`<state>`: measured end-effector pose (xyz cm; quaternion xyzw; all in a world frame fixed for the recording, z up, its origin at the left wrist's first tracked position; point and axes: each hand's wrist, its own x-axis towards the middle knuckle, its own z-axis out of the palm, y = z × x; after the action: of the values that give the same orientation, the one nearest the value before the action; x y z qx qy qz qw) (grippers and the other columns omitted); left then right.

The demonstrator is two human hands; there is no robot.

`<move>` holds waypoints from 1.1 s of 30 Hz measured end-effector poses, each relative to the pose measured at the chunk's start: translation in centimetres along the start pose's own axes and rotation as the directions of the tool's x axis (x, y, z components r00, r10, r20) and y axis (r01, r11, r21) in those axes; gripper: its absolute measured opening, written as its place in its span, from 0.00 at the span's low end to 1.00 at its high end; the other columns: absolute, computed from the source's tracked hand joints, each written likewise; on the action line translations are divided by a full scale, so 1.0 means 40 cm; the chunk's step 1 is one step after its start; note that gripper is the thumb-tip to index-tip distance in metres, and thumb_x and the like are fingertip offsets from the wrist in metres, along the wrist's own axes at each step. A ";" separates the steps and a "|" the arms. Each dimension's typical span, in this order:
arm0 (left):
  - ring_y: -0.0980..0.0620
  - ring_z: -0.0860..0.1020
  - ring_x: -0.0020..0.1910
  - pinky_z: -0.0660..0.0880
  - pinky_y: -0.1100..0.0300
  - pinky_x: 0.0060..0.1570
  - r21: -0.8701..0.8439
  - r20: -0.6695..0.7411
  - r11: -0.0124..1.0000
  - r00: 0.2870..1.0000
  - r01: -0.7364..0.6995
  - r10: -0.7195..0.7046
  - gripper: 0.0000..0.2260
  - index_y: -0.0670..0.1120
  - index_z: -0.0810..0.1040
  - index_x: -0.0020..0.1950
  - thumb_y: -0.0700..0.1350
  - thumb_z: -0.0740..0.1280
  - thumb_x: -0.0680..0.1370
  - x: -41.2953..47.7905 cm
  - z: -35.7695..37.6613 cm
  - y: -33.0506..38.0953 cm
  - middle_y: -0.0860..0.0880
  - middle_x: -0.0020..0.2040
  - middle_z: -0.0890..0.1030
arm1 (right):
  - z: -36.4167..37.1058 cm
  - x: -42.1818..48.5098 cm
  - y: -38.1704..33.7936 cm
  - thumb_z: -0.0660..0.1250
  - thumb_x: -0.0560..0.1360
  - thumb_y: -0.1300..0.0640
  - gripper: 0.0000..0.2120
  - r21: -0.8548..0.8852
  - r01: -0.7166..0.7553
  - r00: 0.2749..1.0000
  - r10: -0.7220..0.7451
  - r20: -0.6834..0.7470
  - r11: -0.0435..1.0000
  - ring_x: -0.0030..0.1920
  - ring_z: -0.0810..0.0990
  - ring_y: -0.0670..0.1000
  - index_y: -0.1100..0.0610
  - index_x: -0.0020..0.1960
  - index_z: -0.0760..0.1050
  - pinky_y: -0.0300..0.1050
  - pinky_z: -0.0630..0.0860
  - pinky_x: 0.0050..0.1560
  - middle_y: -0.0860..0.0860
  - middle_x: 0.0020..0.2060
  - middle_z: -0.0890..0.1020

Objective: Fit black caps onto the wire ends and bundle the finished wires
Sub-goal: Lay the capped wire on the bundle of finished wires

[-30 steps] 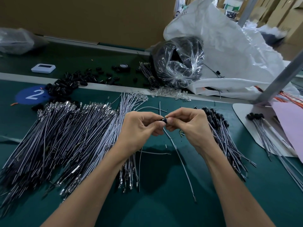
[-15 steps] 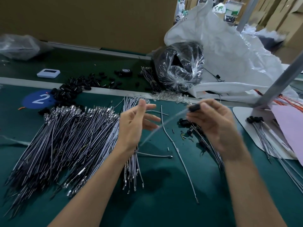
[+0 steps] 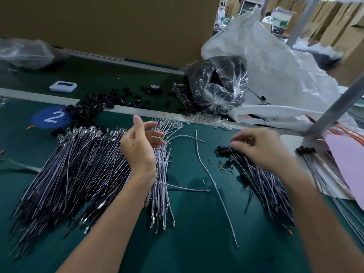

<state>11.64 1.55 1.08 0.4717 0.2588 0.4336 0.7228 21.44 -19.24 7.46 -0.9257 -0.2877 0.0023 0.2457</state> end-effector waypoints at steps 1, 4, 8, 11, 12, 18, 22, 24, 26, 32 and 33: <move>0.52 0.78 0.25 0.74 0.64 0.27 0.007 0.009 1.000 1.000 0.008 -0.008 0.22 0.42 0.81 0.41 0.54 0.56 0.84 0.000 0.000 0.000 0.48 0.29 0.81 | 0.038 -0.005 -0.035 0.74 0.73 0.55 0.04 0.015 0.073 0.992 -0.074 0.099 0.997 0.37 0.79 0.37 0.52 0.48 0.84 0.27 0.72 0.42 0.44 0.41 0.84; 0.51 0.78 0.25 0.74 0.64 0.27 0.006 0.022 1.000 0.999 0.023 -0.023 0.23 0.42 0.81 0.40 0.54 0.56 0.83 0.001 -0.001 -0.002 0.48 0.29 0.82 | 0.159 -0.019 -0.122 0.76 0.70 0.51 0.09 -0.023 0.244 0.904 -0.219 0.367 0.969 0.38 0.77 0.37 0.51 0.48 0.83 0.31 0.73 0.43 0.43 0.40 0.82; 0.51 0.79 0.26 0.74 0.64 0.27 0.017 0.043 0.999 0.999 0.033 -0.034 0.23 0.42 0.82 0.40 0.54 0.57 0.83 0.005 -0.006 -0.005 0.47 0.30 0.82 | 0.229 -0.024 -0.158 0.73 0.73 0.56 0.01 -0.037 0.230 0.892 -0.195 0.407 0.973 0.43 0.80 0.50 0.52 0.44 0.81 0.50 0.79 0.48 0.48 0.40 0.82; 0.51 0.80 0.29 0.75 0.64 0.30 0.106 0.169 0.993 0.983 0.056 -0.074 0.22 0.43 0.82 0.41 0.55 0.58 0.82 0.009 -0.009 -0.009 0.46 0.33 0.83 | 0.205 -0.010 -0.138 0.71 0.75 0.55 0.06 0.002 0.206 0.941 -0.198 0.273 0.979 0.42 0.76 0.46 0.48 0.41 0.77 0.50 0.77 0.51 0.41 0.35 0.78; 0.51 0.80 0.30 0.75 0.64 0.31 0.160 0.250 0.986 0.964 0.048 -0.087 0.21 0.43 0.83 0.42 0.55 0.59 0.82 0.008 -0.008 -0.011 0.46 0.34 0.84 | 0.193 -0.006 -0.131 0.71 0.75 0.56 0.07 0.015 0.220 0.957 -0.218 0.189 0.975 0.43 0.74 0.46 0.46 0.41 0.75 0.51 0.74 0.54 0.39 0.35 0.76; 0.52 0.79 0.27 0.72 0.65 0.27 0.259 0.555 0.962 0.828 -0.089 -0.073 0.10 0.46 0.85 0.40 0.47 0.68 0.78 -0.011 0.007 -0.025 0.47 0.35 0.85 | 0.155 0.007 -0.093 0.71 0.74 0.60 0.10 0.241 0.192 0.942 -0.110 -0.317 0.951 0.42 0.76 0.49 0.47 0.40 0.74 0.60 0.72 0.55 0.40 0.35 0.78; 0.51 0.81 0.29 0.74 0.65 0.29 0.165 0.533 0.984 0.845 -0.061 -0.037 0.03 0.47 0.85 0.44 0.41 0.72 0.75 -0.009 0.007 -0.028 0.46 0.35 0.85 | 0.163 0.004 -0.064 0.72 0.74 0.59 0.10 0.299 0.101 0.957 -0.011 -0.289 0.949 0.39 0.78 0.46 0.46 0.39 0.76 0.61 0.72 0.57 0.42 0.33 0.80; 0.50 0.83 0.32 0.76 0.65 0.32 0.155 0.540 0.985 0.842 -0.072 -0.023 0.04 0.46 0.85 0.44 0.38 0.73 0.74 -0.011 0.010 -0.032 0.46 0.35 0.85 | 0.174 -0.003 -0.059 0.73 0.73 0.56 0.08 0.216 0.079 0.966 -0.021 -0.257 0.973 0.44 0.79 0.45 0.43 0.41 0.77 0.59 0.67 0.62 0.40 0.35 0.80; 0.51 0.83 0.33 0.77 0.64 0.33 0.173 0.574 0.979 0.819 -0.110 -0.010 0.05 0.47 0.85 0.43 0.37 0.73 0.73 -0.017 0.012 -0.037 0.46 0.35 0.85 | 0.185 -0.008 -0.064 0.73 0.73 0.52 0.06 0.084 0.119 0.955 -0.091 -0.282 0.989 0.50 0.77 0.42 0.41 0.46 0.80 0.54 0.57 0.65 0.36 0.36 0.80; 0.51 0.84 0.35 0.79 0.61 0.35 0.210 0.541 0.968 0.841 -0.135 0.000 0.13 0.48 0.80 0.56 0.38 0.73 0.73 -0.016 0.014 -0.002 0.47 0.38 0.86 | 0.209 -0.012 -0.077 0.75 0.72 0.58 0.06 0.036 0.223 0.882 -0.186 -0.433 0.974 0.41 0.80 0.45 0.49 0.46 0.84 0.48 0.57 0.60 0.43 0.38 0.85; 0.51 0.84 0.35 0.79 0.61 0.35 0.225 0.507 0.964 0.862 -0.142 0.009 0.15 0.49 0.78 0.58 0.39 0.73 0.73 -0.007 0.010 0.019 0.48 0.39 0.86 | 0.211 -0.012 -0.073 0.75 0.72 0.59 0.05 0.059 0.216 0.874 -0.166 -0.456 0.975 0.40 0.81 0.46 0.50 0.46 0.83 0.46 0.59 0.59 0.43 0.37 0.85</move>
<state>11.53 1.26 1.92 0.6667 0.0967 0.2874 0.6809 18.25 -13.57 1.32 -0.8535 -0.3129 -0.2199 0.3541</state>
